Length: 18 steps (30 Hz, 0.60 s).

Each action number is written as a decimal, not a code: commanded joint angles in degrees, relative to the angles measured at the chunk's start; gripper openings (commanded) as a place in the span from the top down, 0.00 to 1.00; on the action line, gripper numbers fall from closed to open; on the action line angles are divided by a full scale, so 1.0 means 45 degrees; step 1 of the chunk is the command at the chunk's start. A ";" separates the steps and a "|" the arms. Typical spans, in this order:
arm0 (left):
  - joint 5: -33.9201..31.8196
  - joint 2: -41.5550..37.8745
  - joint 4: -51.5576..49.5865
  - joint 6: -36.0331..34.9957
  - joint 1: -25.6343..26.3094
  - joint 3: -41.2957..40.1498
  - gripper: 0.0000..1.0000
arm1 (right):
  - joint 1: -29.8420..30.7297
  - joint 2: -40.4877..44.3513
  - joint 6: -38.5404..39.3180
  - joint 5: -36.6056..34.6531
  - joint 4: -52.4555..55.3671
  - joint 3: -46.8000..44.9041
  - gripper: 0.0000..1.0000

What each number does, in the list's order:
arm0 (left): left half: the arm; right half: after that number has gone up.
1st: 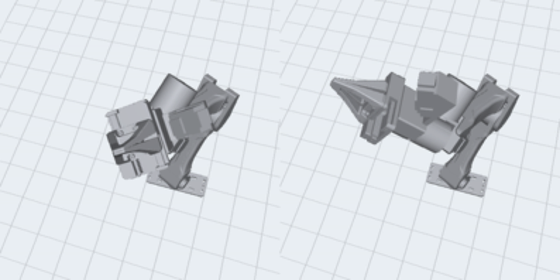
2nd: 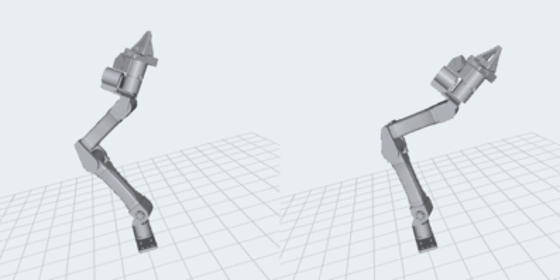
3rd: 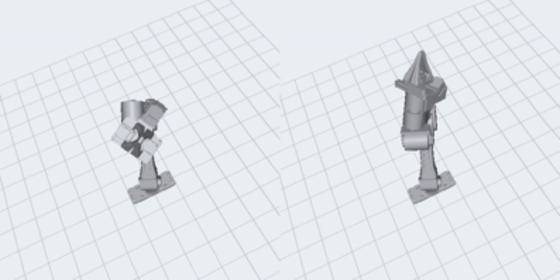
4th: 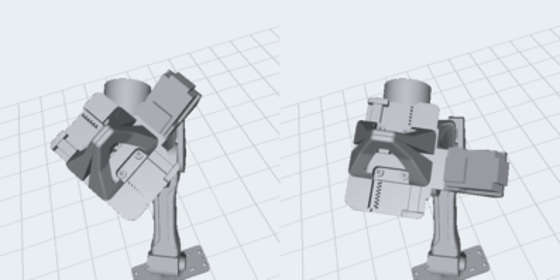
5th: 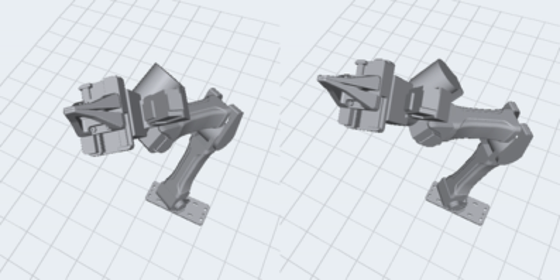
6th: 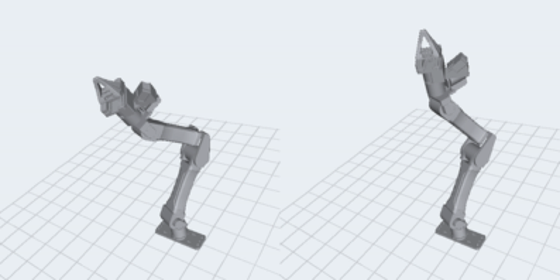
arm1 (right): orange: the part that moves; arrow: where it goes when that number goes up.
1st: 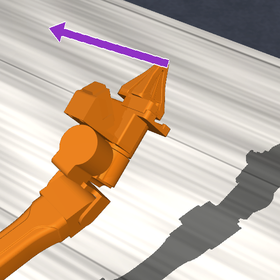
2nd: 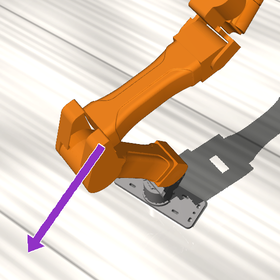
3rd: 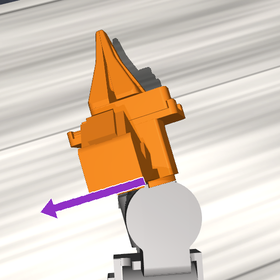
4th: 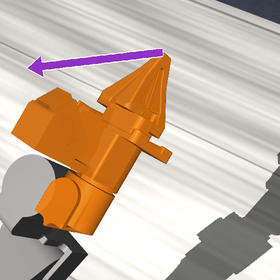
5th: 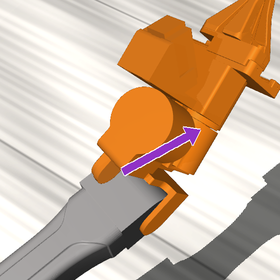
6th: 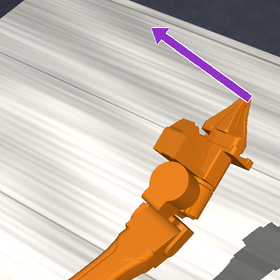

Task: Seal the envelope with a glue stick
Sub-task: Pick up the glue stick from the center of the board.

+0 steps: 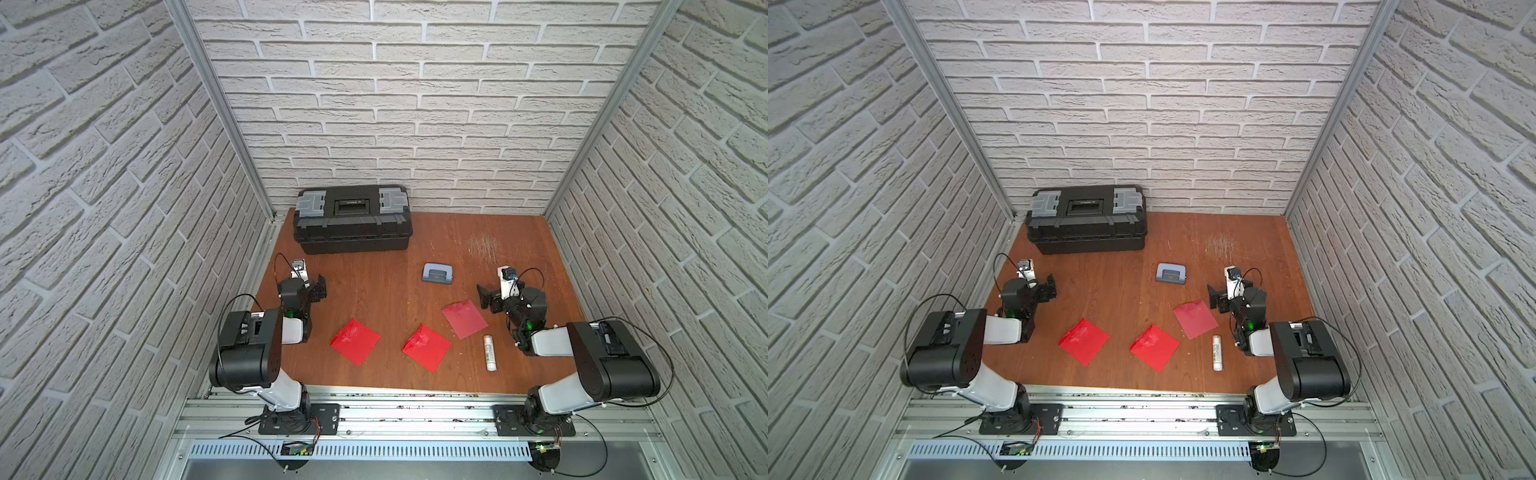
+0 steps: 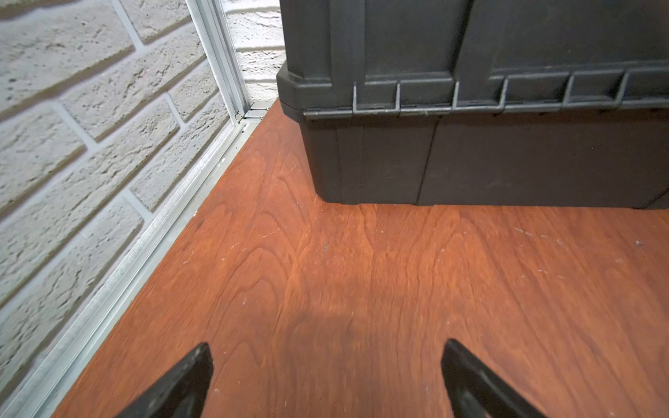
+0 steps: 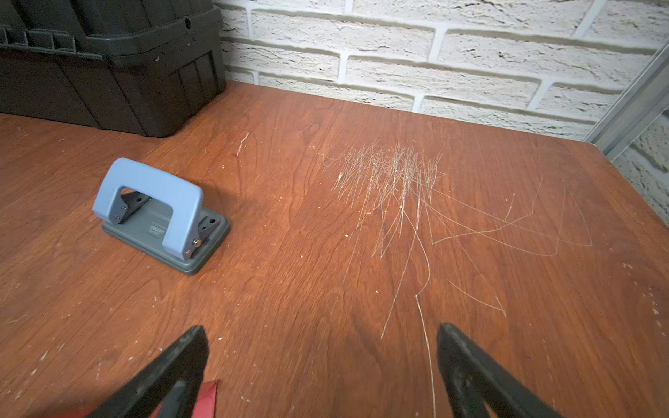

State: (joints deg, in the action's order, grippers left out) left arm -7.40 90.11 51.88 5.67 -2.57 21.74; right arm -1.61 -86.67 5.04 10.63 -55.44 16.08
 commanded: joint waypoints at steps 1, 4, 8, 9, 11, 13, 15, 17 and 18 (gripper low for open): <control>0.0237 0.0014 0.0600 -0.0147 -0.0032 -0.0123 0.02 | 0.0030 0.0159 0.0184 0.0196 -0.0380 0.0214 0.01; 0.0238 0.0005 0.0551 -0.0130 -0.0018 -0.0099 0.02 | 0.0031 0.0164 0.0170 0.0201 -0.0375 0.0189 0.01; 0.0359 0.0000 0.0491 -0.0118 -0.0071 -0.0067 0.02 | 0.0040 0.0178 0.0185 0.0206 -0.0390 0.0193 0.01; 0.0462 -0.0003 0.0438 -0.0094 -0.0116 -0.0050 0.02 | 0.0028 0.0179 0.0178 0.0203 -0.0395 0.0171 0.01; 0.0820 -0.0004 0.0273 0.0025 -0.0293 0.0047 0.02 | 0.0036 0.0176 0.0172 0.0211 -0.0397 0.0178 0.01; 0.0912 0.0005 0.0275 0.0075 -0.0365 0.0052 0.02 | 0.0033 0.0188 0.0172 0.0213 -0.0395 0.0172 0.01; 0.0945 -0.0011 0.0288 0.0078 -0.0385 0.0050 0.02 | 0.0029 0.0196 0.0171 0.0206 -0.0395 0.0177 0.01; 0.0954 0.0001 0.0281 0.0090 -0.0402 0.0051 0.02 | 0.0043 0.0181 0.0153 0.0198 -0.0405 0.0163 0.01; 0.0945 0.0013 0.0283 0.0070 -0.0398 0.0052 0.02 | 0.0032 0.0186 0.0150 0.0199 -0.0380 0.0187 0.01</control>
State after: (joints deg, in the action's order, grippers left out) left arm -4.29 90.11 51.53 5.80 -3.90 21.74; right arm -1.61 -86.67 5.19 10.85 -55.44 16.08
